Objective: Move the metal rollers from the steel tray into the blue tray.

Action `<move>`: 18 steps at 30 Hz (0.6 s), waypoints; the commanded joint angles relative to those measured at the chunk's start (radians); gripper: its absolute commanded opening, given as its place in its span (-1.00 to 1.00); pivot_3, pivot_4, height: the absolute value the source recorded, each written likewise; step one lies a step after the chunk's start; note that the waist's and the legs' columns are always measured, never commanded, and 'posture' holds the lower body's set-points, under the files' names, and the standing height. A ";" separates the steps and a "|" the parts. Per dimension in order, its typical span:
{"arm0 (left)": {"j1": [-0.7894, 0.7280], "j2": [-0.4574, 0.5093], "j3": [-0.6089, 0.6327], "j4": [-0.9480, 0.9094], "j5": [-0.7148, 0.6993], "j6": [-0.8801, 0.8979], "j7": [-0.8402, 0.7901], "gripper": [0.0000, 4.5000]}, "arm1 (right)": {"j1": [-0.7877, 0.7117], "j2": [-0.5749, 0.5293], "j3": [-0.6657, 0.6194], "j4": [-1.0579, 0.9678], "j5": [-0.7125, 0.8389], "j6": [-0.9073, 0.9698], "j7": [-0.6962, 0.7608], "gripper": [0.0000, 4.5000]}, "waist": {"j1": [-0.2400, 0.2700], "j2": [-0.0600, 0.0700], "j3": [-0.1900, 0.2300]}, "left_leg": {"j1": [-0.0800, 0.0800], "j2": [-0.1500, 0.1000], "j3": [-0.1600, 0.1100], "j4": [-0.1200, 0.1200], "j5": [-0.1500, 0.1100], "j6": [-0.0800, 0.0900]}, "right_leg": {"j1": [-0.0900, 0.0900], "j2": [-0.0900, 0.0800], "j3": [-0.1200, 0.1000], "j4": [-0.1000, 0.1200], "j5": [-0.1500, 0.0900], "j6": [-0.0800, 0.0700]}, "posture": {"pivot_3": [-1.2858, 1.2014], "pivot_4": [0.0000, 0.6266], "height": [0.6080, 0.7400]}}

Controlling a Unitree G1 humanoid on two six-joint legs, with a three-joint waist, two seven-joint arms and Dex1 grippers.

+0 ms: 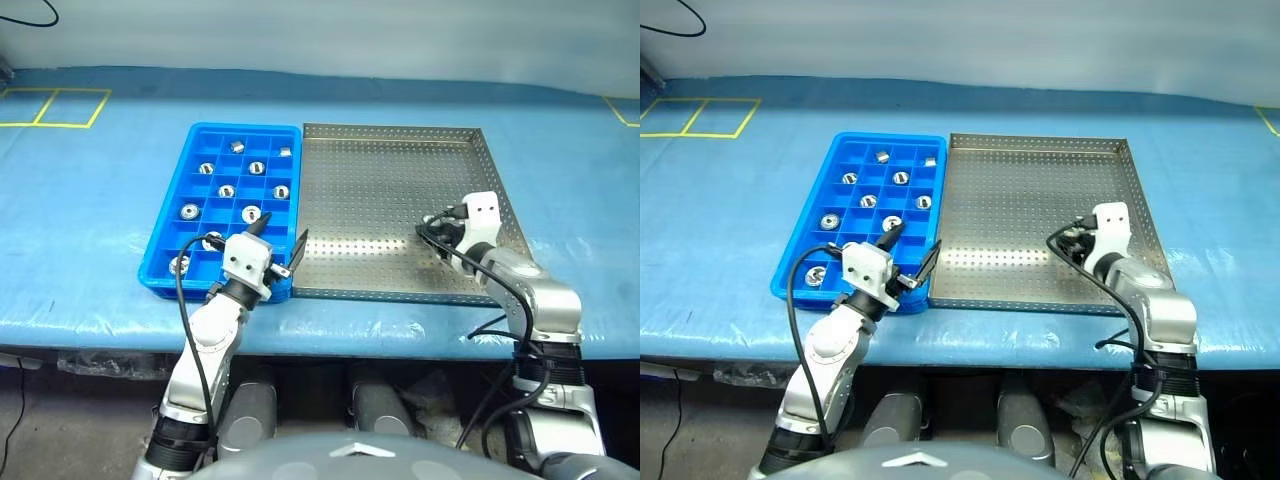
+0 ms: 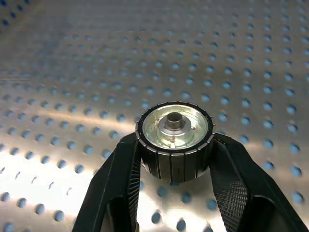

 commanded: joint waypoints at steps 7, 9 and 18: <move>0.104 -0.010 0.044 -0.163 0.021 -0.029 0.076 0.65 | -0.177 0.110 0.181 -0.025 0.066 -0.165 0.214 -0.23 | 0.051 0.000 0.000 | 0.000 0.000 -0.002 -0.002 0.000 0.000 | 0.000 0.000 -0.002 0.000 -0.001 -0.001 | 0.31 -0.52 1.00; 0.141 -0.015 0.049 -0.192 0.024 -0.028 0.089 0.65 | -0.216 0.122 0.229 0.021 0.063 -0.162 0.267 -0.23 | 0.070 0.000 0.000 | 0.000 0.000 -0.003 -0.003 0.000 0.000 | 0.000 0.000 -0.003 0.000 -0.001 -0.002 | 0.35 -0.52 1.00; 0.292 -0.023 0.083 -0.287 0.069 -0.030 0.153 0.65 | -0.293 0.113 0.396 0.152 0.048 -0.158 0.507 -0.23 | 0.186 -0.002 0.001 | -0.002 0.000 -0.004 -0.004 0.000 0.000 | -0.002 -0.001 -0.005 -0.001 -0.002 -0.004 | 0.48 -0.52 1.00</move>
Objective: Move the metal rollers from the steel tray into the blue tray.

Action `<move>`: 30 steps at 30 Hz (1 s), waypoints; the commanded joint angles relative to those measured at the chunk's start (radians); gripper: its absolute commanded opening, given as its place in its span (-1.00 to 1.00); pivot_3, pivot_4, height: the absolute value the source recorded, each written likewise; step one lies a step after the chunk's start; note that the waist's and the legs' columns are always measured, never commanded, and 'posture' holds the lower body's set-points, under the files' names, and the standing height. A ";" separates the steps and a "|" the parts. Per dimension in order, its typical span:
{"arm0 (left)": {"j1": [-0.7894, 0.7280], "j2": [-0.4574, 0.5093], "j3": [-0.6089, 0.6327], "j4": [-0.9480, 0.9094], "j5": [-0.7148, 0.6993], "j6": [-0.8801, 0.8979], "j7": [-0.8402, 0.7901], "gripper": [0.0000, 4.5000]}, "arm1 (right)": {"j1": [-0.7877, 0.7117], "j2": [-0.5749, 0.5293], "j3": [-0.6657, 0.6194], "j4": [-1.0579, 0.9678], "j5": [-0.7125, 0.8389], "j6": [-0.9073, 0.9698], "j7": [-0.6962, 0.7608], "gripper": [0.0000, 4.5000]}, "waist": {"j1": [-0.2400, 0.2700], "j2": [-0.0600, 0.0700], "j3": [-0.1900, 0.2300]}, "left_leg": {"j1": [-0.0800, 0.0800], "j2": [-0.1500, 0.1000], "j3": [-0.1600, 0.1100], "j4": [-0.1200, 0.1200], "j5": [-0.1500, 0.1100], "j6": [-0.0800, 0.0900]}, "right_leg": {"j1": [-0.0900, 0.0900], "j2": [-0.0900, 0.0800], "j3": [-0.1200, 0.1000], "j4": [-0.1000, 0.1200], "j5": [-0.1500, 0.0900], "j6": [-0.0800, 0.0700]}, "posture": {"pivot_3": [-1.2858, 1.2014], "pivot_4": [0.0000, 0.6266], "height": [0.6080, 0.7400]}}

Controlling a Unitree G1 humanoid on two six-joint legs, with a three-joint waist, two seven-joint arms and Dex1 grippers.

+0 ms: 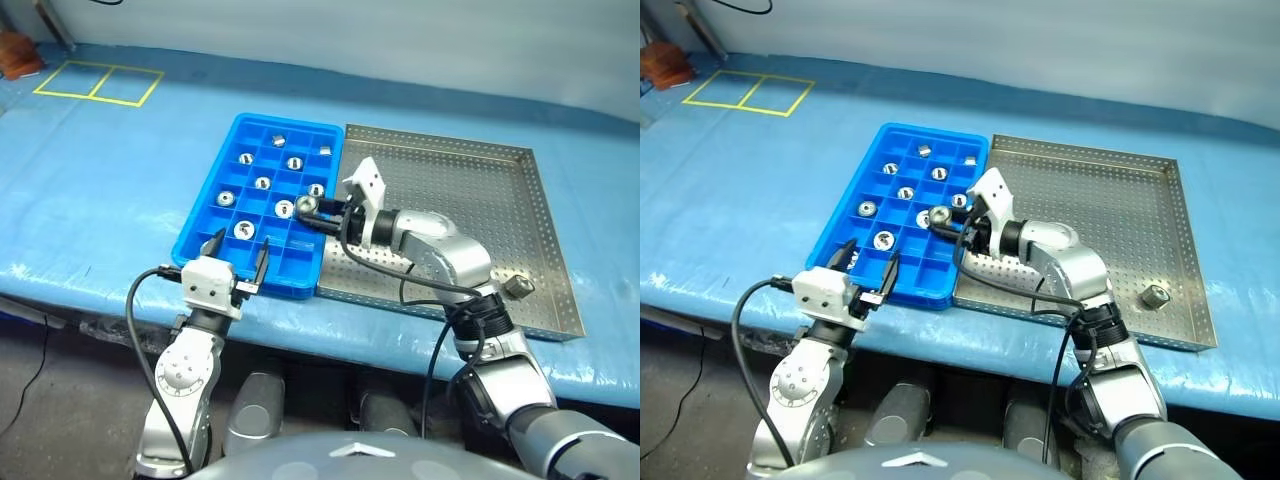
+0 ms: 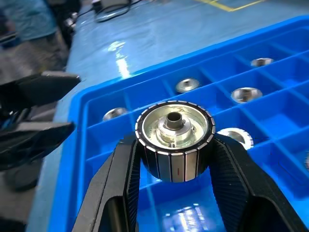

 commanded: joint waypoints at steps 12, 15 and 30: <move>0.060 -0.005 0.021 -0.109 0.038 -0.021 0.042 0.65 | -0.071 -0.012 0.123 0.145 -0.135 -0.060 0.081 -0.23 | 0.205 -0.001 0.000 | -0.011 0.001 0.002 0.000 -0.001 -0.003 | -0.014 0.000 -0.001 0.001 0.000 0.000 | 0.49 -0.52 1.00; 0.053 -0.002 0.022 -0.104 0.035 -0.018 0.038 0.65 | -0.061 -0.036 0.106 0.141 -0.131 -0.055 0.100 -0.23 | 0.260 -0.001 0.000 | -0.013 0.001 0.002 0.000 -0.001 -0.005 | -0.016 0.000 -0.001 0.000 0.001 0.003 | 0.48 -0.52 1.00; 0.003 0.001 0.004 -0.070 0.024 -0.009 0.009 0.65 | -0.014 -0.188 0.014 0.011 -0.070 0.036 0.139 -0.23 | 0.384 -0.002 -0.001 | -0.022 0.001 0.004 0.002 -0.003 -0.009 | -0.028 0.000 -0.003 0.000 0.001 0.002 | 0.43 -0.52 1.00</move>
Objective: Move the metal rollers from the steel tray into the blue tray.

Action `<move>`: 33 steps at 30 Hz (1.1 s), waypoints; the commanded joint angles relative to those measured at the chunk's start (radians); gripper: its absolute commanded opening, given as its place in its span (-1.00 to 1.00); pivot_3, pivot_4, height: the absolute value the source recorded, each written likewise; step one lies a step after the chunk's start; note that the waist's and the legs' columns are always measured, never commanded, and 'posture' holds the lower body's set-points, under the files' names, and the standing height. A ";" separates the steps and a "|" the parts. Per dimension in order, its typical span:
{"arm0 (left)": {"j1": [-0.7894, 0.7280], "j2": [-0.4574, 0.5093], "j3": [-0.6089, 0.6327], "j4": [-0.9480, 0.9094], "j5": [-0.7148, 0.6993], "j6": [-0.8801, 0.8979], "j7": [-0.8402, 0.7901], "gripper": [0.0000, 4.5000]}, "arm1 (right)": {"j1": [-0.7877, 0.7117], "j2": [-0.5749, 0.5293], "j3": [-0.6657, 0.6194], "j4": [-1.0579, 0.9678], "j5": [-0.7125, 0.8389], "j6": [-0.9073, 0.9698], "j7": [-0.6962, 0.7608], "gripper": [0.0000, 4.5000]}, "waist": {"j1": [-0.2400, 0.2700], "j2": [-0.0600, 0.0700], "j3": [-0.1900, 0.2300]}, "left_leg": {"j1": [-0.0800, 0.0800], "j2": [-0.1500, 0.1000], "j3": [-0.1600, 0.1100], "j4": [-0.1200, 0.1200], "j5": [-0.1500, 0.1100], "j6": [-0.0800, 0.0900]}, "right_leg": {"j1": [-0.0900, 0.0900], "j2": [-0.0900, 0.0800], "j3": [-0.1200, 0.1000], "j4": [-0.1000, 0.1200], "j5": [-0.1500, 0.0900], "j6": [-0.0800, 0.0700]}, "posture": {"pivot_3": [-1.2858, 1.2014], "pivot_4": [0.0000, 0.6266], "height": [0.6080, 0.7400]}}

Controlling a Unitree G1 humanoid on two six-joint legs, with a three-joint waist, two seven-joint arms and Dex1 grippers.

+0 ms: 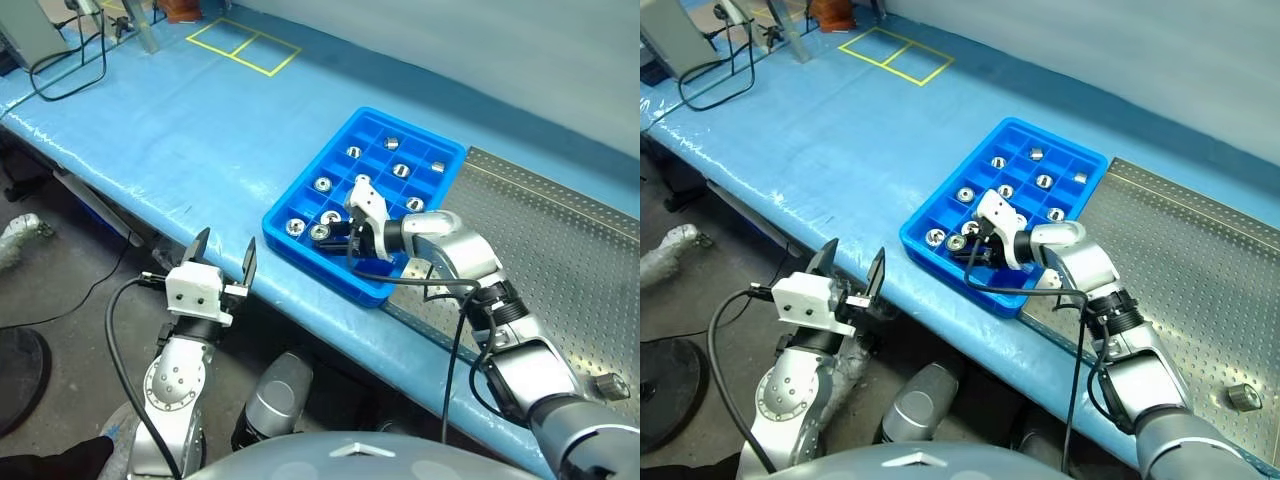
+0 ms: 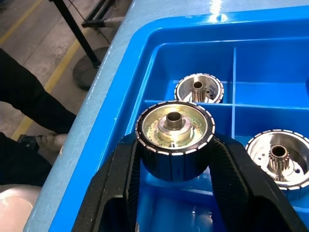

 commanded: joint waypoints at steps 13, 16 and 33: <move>-0.043 0.002 -0.014 0.009 -0.009 -0.011 -0.032 0.65 | 0.062 -0.112 0.048 -0.100 -0.085 -0.008 -0.020 0.21 | -0.008 -0.001 -0.001 | 0.001 0.001 0.000 0.001 0.000 0.000 | 0.001 0.000 0.000 0.001 0.000 0.000 | 0.40 -0.52 1.00; -0.063 0.004 -0.019 0.022 -0.015 -0.013 -0.045 0.65 | 0.080 -0.113 0.007 -0.127 -0.058 0.003 -0.031 0.61 | -0.011 -0.001 -0.002 | 0.004 0.002 0.001 0.001 0.000 -0.002 | 0.002 0.000 -0.001 0.001 0.000 -0.001 | 0.40 -0.52 1.00; -0.336 -0.001 -0.119 0.273 -0.072 -0.051 -0.199 0.65 | 0.373 -0.174 -0.566 -0.387 0.097 0.287 -0.427 0.75 | -0.192 0.001 -0.003 | 0.000 0.003 0.002 0.006 -0.001 0.002 | 0.007 0.000 -0.002 0.000 0.005 -0.006 | 0.09 -0.52 1.00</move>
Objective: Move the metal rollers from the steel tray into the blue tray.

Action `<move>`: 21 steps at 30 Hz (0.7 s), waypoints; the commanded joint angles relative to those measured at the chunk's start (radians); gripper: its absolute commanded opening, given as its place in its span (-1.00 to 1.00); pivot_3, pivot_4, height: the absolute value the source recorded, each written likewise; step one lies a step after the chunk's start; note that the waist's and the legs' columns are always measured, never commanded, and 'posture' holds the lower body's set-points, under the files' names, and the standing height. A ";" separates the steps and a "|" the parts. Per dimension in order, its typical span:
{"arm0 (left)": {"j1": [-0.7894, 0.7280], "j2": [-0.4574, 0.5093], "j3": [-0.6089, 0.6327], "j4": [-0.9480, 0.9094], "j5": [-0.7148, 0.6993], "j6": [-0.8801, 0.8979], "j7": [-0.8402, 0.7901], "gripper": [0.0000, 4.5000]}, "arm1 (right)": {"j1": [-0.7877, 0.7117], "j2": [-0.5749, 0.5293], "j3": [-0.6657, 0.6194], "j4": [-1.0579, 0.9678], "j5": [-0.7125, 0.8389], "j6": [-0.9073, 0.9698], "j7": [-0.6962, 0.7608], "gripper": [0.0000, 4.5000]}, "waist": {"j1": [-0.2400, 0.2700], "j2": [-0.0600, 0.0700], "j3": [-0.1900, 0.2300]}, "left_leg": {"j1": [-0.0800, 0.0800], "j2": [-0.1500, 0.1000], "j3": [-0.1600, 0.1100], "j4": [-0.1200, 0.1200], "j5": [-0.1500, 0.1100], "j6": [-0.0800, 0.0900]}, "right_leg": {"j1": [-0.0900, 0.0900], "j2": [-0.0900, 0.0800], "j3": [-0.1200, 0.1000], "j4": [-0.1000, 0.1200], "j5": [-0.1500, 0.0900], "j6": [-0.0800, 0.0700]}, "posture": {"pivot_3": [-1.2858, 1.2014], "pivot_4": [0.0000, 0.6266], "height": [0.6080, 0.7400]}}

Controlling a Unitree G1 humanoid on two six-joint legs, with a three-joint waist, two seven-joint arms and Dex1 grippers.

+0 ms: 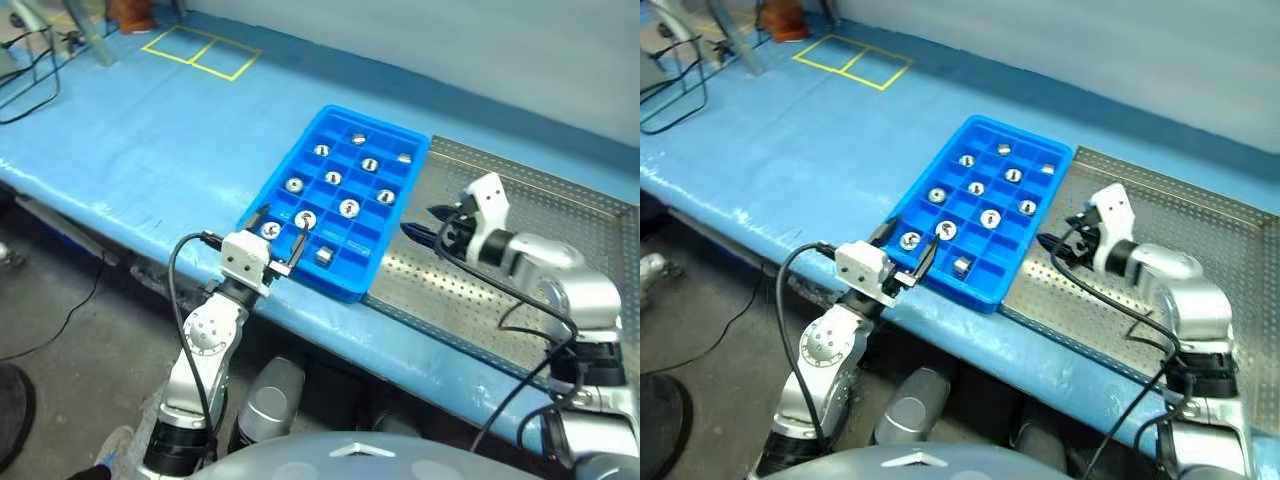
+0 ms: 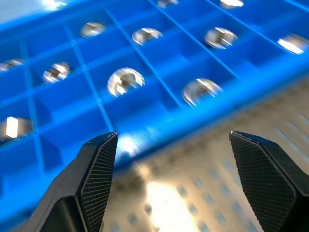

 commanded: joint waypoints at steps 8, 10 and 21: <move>-0.087 -0.023 -0.043 0.101 -0.040 -0.069 -0.065 0.65 | 0.107 -0.021 -0.219 -0.085 -0.014 0.168 -0.232 0.75 | -0.273 0.002 -0.001 | 0.007 0.000 0.000 0.002 0.000 0.004 | 0.010 0.000 0.003 -0.004 -0.003 0.005 | 0.00 -0.52 1.00; -0.089 -0.026 -0.048 0.111 -0.040 -0.076 -0.066 0.65 | 0.115 -0.023 -0.230 -0.087 -0.016 0.174 -0.249 0.75 | -0.331 0.002 -0.001 | 0.008 0.000 0.001 0.002 0.000 0.004 | 0.011 0.000 0.004 -0.003 -0.002 0.005 | 0.00 -0.52 1.00; -0.059 -0.038 -0.048 0.112 -0.034 -0.087 -0.056 0.65 | -0.013 0.051 -0.250 0.084 0.046 0.244 -0.289 0.75 | -0.437 0.002 0.000 | 0.025 0.000 0.003 0.003 0.003 0.009 | 0.025 0.000 0.008 0.001 -0.003 0.006 | 0.02 -0.52 1.00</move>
